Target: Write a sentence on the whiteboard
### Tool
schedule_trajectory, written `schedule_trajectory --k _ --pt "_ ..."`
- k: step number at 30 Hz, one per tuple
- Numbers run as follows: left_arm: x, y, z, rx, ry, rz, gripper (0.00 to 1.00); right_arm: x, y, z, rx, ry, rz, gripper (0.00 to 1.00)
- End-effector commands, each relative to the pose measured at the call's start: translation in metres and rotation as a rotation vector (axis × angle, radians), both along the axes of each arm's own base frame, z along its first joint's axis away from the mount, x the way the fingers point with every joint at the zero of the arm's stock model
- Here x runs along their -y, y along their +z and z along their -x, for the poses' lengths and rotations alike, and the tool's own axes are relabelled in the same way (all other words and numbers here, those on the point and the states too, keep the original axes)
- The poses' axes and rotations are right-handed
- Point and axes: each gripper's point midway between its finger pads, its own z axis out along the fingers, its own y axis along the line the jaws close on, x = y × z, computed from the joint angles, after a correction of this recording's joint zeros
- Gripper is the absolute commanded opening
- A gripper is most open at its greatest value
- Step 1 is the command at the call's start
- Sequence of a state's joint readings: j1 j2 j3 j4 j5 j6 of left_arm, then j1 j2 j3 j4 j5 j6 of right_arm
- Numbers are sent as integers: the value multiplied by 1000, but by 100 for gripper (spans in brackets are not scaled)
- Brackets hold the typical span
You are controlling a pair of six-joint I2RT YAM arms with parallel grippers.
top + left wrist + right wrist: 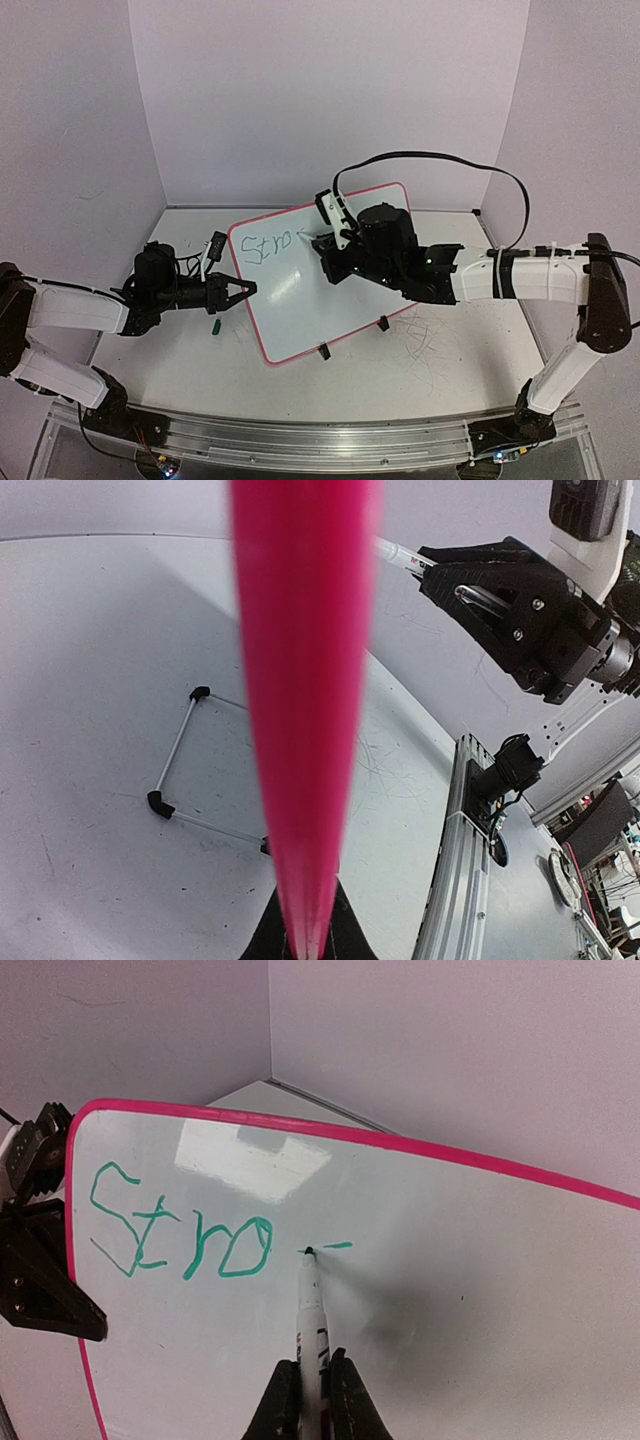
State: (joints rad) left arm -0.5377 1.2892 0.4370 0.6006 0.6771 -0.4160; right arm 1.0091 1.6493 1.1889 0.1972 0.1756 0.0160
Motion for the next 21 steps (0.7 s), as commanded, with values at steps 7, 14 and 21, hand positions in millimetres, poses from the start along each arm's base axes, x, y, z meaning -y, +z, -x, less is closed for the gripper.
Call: schedule_trajectory --k 7,14,21 --pt "0 22 -6 121 12 2 0 -5 -7 13 -23 7 4 0" --pt "-1 21 -5 119 13 2 0 -5 -10 17 -34 5 5 0" --pt "-1 22 -5 119 14 4 0 -8 2 9 -10 -23 -17 0"
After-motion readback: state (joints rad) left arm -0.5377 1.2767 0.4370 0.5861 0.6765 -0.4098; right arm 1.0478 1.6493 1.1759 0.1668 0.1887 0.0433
